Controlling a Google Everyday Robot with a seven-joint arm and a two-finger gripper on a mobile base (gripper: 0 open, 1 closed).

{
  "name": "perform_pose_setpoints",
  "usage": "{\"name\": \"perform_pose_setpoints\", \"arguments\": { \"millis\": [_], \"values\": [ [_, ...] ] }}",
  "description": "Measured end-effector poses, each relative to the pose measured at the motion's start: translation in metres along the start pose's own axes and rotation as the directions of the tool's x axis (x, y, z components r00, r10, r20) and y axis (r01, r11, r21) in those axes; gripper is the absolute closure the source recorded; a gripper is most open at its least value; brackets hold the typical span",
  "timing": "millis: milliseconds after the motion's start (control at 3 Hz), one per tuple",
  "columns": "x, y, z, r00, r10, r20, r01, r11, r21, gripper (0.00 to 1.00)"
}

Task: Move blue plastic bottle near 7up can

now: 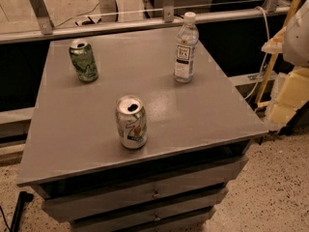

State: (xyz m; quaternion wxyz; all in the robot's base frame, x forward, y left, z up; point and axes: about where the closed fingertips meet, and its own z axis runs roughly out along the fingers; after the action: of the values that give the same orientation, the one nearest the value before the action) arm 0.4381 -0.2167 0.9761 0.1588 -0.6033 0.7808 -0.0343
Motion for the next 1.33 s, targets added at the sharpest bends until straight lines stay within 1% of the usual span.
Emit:
{"name": "perform_pose_setpoints", "arguments": {
  "millis": [333, 667, 1000, 1333],
  "values": [
    [0.0, 0.0, -0.001, 1.0, 0.0, 0.005, 0.0, 1.0, 0.004, 0.0],
    [-0.003, -0.033, -0.002, 0.999, 0.009, 0.044, -0.012, 0.9976, 0.068, 0.0],
    [-0.023, -0.104, 0.007, 0.986, -0.007, 0.168, -0.024, 0.9831, 0.181, 0.0],
    [-0.053, -0.189, 0.029, 0.919, 0.004, 0.394, -0.116, 0.9584, 0.261, 0.0]
  ]
}}
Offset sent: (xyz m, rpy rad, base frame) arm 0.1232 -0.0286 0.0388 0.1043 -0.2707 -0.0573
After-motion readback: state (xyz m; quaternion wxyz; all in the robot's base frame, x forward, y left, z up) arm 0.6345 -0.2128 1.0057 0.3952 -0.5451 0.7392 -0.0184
